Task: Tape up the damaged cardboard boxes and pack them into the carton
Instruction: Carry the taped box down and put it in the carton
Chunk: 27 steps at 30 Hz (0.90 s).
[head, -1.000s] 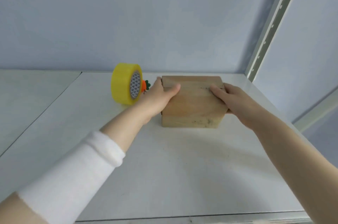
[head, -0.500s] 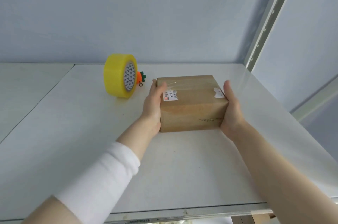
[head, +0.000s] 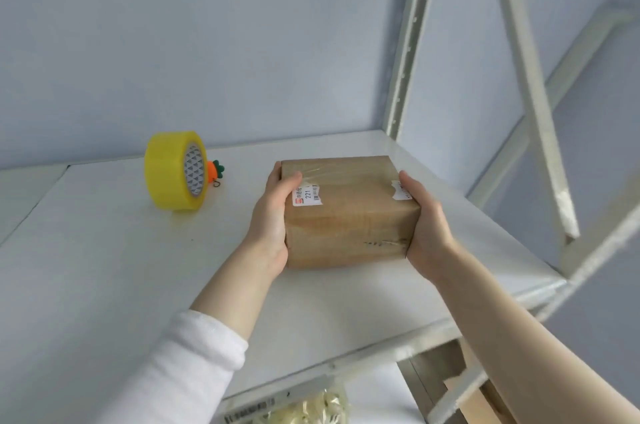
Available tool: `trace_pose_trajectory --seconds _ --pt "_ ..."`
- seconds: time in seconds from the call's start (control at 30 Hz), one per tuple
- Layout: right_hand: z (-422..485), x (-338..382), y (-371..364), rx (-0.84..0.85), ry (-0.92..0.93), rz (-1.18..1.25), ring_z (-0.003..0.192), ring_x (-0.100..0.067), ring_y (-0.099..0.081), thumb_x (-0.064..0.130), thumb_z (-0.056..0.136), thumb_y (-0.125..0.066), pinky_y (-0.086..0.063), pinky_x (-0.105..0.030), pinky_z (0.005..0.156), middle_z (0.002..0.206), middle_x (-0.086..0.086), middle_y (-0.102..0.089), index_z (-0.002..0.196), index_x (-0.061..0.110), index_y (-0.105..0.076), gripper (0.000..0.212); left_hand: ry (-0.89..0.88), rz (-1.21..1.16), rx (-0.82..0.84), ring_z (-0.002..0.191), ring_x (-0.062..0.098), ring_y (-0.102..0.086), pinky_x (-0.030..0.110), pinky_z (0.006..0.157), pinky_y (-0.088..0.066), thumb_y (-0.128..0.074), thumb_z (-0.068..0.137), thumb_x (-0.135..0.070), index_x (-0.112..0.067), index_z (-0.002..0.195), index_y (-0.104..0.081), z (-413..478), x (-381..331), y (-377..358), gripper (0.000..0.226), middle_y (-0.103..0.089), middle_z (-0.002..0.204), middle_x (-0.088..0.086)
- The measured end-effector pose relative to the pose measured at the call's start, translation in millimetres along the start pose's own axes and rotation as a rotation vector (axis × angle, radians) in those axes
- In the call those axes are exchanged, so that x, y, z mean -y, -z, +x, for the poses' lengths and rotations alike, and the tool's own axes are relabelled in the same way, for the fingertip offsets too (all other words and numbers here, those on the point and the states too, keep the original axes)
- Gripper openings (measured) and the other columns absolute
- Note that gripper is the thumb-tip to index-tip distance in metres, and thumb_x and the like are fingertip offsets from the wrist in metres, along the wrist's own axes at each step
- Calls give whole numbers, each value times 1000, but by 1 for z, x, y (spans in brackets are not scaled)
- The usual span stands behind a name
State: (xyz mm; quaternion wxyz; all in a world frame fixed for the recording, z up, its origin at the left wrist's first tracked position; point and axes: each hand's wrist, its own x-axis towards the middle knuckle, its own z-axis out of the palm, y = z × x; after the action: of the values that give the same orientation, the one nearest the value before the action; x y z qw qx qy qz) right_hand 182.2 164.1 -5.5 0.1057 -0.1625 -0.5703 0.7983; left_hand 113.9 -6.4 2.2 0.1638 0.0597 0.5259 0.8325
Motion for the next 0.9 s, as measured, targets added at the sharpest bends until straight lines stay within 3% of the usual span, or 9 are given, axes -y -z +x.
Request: trace_pose_trajectory --seconds 0.1,0.23,0.37,0.5,0.63,0.73,0.8,0.9 --pt "-45 -2 12 -138 71 88 51 -14 -65 46 81 -56 -49 -24 51 57 3 -65 56 27 -72 35 23 56 150 88 17 -65 36 82 -50 -53 91 -28 -29 134 -48 -27 -1 -15 44 -69 95 -3" --pt "-112 -5 34 -313 139 167 40 -13 -60 43 81 -57 -45 -20 40 47 4 -60 45 27 -67 41 93 27 309 66 11 -68 24 56 -52 -53 90 -26 -32 138 -43 -63 10 -37 49 -71 78 -8" --pt "-181 1 69 -455 207 180 45 -14 -61 45 76 -58 -46 -21 42 53 2 -62 74 21 -65 25 200 -11 500 62 14 -68 26 53 -52 -52 90 -22 -26 139 -40 -102 30 -78 50 -70 75 -3" --pt "-236 5 113 -606 262 200 44 -11 -61 42 79 -57 -48 -20 43 51 4 -62 76 20 -60 22 225 7 642 62 12 -67 22 52 -52 -52 90 -20 -27 128 -49 -132 58 -127 39 -70 71 -4" --pt "-277 11 167 -681 306 190 49 -12 -62 44 70 -57 -49 -22 48 55 5 -63 81 21 -60 26 317 14 771 60 9 -67 19 50 -50 -50 91 -18 -32 102 -57 -156 95 -184 19 -70 67 -6" --pt "-312 9 222 -739 348 212 53 -12 -64 42 76 -55 -50 -21 48 60 4 -65 89 18 -60 28 365 91 880 63 8 -68 19 51 -50 -54 89 -21 -34 124 -51 -176 136 -237 37 -71 70 -8" --pt "-340 1 261 -755 337 227 65 -15 -68 40 79 -54 -53 -26 53 72 0 -68 100 15 -61 33 412 133 960 68 9 -70 21 53 -52 -55 89 -22 -37 139 -39 -191 172 -268 55 -73 76 -6" --pt "-376 -17 316 -753 226 142 105 -25 -63 52 73 -62 -53 -40 81 118 -8 -63 129 16 -50 68 518 212 1058 77 15 -71 24 58 -55 -58 86 -23 -41 142 -33 -204 231 -298 64 -75 86 0"
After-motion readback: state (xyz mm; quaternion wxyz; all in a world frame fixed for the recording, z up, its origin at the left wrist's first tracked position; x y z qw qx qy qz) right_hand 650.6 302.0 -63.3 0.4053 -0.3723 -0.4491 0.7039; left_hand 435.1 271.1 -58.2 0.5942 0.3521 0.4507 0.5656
